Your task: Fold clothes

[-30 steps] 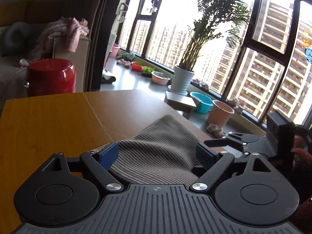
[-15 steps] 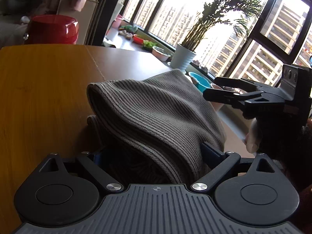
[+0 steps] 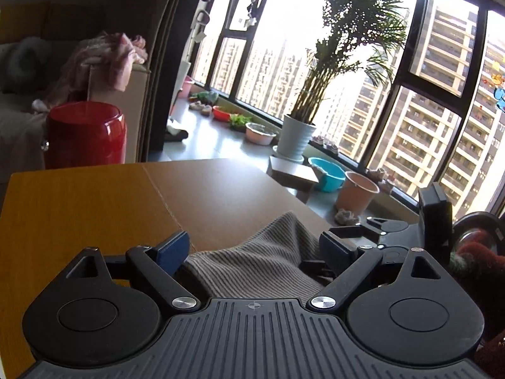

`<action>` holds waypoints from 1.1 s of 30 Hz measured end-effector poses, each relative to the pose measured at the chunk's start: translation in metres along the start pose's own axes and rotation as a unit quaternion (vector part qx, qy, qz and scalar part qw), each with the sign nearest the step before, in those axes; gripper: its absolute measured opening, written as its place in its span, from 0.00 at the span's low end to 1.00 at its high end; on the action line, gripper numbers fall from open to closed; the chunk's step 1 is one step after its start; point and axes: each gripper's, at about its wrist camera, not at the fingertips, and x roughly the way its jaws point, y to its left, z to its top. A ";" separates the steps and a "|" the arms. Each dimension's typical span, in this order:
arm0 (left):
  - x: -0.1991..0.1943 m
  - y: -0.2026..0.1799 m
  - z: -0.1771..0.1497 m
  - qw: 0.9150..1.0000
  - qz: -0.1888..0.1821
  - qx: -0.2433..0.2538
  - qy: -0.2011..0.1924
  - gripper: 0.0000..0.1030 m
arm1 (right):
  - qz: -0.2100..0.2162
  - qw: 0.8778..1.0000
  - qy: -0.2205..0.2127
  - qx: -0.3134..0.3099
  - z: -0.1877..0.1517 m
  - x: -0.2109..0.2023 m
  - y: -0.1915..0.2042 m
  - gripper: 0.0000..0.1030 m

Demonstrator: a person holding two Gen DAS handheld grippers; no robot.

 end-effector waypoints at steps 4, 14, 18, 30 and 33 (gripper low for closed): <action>0.054 0.007 -0.004 0.997 0.032 0.024 0.064 0.89 | 0.039 0.998 0.006 0.047 0.005 -0.025 -0.014 1.00; 0.062 0.028 -0.021 0.997 0.016 -0.025 0.073 0.92 | 0.254 0.913 0.116 0.299 -0.058 -0.059 -0.037 1.00; 0.058 0.027 -0.024 0.997 0.021 -0.022 0.074 0.92 | 0.300 0.876 0.129 0.356 -0.063 -0.032 -0.026 0.99; 0.011 0.031 -0.066 0.987 -0.018 -0.145 0.069 0.89 | 0.233 0.929 0.060 0.281 0.033 0.026 -0.025 0.99; 0.009 0.006 -0.077 0.986 -0.039 -0.146 0.066 0.92 | 0.197 0.954 0.045 0.220 0.050 0.040 -0.016 0.99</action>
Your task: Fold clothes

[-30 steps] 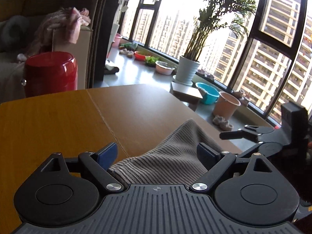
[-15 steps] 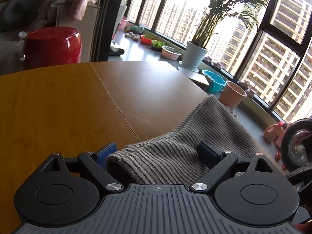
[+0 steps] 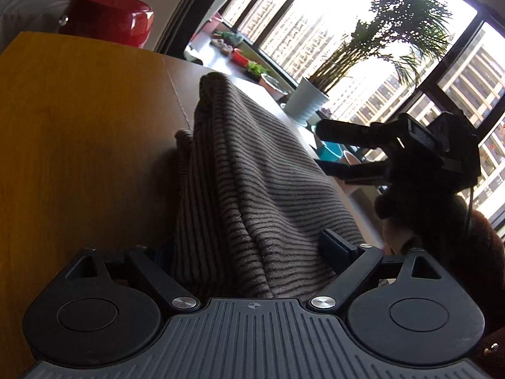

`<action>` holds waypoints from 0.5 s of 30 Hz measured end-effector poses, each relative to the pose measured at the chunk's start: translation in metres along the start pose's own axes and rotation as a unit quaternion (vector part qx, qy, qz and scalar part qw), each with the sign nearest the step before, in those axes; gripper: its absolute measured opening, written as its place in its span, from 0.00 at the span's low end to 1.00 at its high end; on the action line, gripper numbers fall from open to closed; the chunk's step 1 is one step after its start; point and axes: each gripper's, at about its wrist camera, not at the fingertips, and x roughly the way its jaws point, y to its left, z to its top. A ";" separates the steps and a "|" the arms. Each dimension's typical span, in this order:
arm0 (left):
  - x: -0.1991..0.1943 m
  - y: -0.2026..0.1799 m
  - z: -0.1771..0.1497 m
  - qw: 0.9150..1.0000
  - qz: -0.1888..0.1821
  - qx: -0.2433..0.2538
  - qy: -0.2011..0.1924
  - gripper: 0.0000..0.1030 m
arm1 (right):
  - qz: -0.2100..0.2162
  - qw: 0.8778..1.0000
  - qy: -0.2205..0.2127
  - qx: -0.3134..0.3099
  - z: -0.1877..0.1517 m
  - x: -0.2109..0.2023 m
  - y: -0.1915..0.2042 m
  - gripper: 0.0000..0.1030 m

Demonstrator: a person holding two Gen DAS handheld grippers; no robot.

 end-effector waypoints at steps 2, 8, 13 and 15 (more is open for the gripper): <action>0.003 -0.010 -0.007 1.000 -0.008 0.000 0.000 0.93 | -0.017 0.999 -0.006 -0.034 0.005 0.001 0.007 0.99; -0.014 -0.017 -0.007 1.000 -0.027 0.011 -0.006 0.93 | -0.014 0.991 -0.056 -0.125 -0.009 -0.050 0.030 1.00; -0.044 -0.001 -0.008 0.999 0.008 -0.005 -0.052 0.93 | -0.046 0.970 -0.118 -0.208 -0.071 -0.103 0.047 1.00; -0.045 0.006 -0.010 0.998 0.009 -0.028 -0.051 0.84 | -0.039 0.971 -0.099 -0.215 -0.094 -0.103 0.051 1.00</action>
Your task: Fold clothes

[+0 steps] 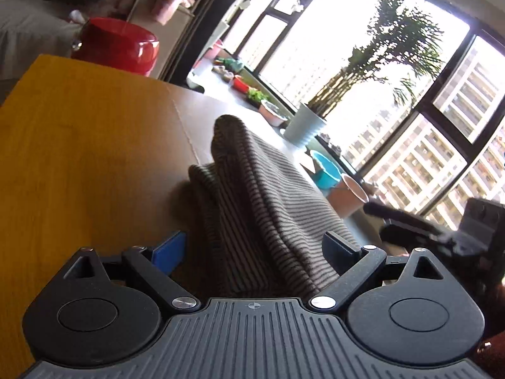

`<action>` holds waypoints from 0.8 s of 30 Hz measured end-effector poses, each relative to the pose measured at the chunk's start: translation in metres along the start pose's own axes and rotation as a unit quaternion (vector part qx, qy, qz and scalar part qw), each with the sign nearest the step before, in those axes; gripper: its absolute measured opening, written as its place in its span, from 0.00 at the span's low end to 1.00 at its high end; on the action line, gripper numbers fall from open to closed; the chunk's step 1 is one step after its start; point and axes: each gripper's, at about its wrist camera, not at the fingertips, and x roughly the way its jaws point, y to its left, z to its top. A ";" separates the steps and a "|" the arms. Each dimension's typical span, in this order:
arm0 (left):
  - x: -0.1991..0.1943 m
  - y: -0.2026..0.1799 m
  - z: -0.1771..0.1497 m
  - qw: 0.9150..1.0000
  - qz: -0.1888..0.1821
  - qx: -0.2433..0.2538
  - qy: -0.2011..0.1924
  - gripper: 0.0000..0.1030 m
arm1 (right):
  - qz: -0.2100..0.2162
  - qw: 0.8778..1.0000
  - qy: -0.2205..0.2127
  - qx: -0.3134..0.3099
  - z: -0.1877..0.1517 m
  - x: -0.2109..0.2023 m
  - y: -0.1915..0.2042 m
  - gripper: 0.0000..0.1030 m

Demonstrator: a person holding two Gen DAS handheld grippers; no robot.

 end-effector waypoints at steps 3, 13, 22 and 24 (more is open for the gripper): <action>0.009 -0.002 -0.007 1.000 -0.020 -0.004 0.023 0.66 | 0.015 1.000 0.020 -0.017 -0.025 -0.001 0.023 1.00; 0.069 -0.018 -0.002 0.999 -0.033 -0.018 0.026 0.65 | -0.074 0.980 0.063 -0.174 -0.022 0.037 0.014 1.00; 0.016 0.026 0.006 0.997 0.025 -0.060 -0.039 0.72 | -0.106 0.960 0.106 -0.236 -0.043 0.044 0.021 1.00; 0.005 0.037 0.007 0.995 0.037 -0.074 -0.052 0.66 | -0.114 0.955 0.080 -0.263 -0.048 0.035 0.030 0.96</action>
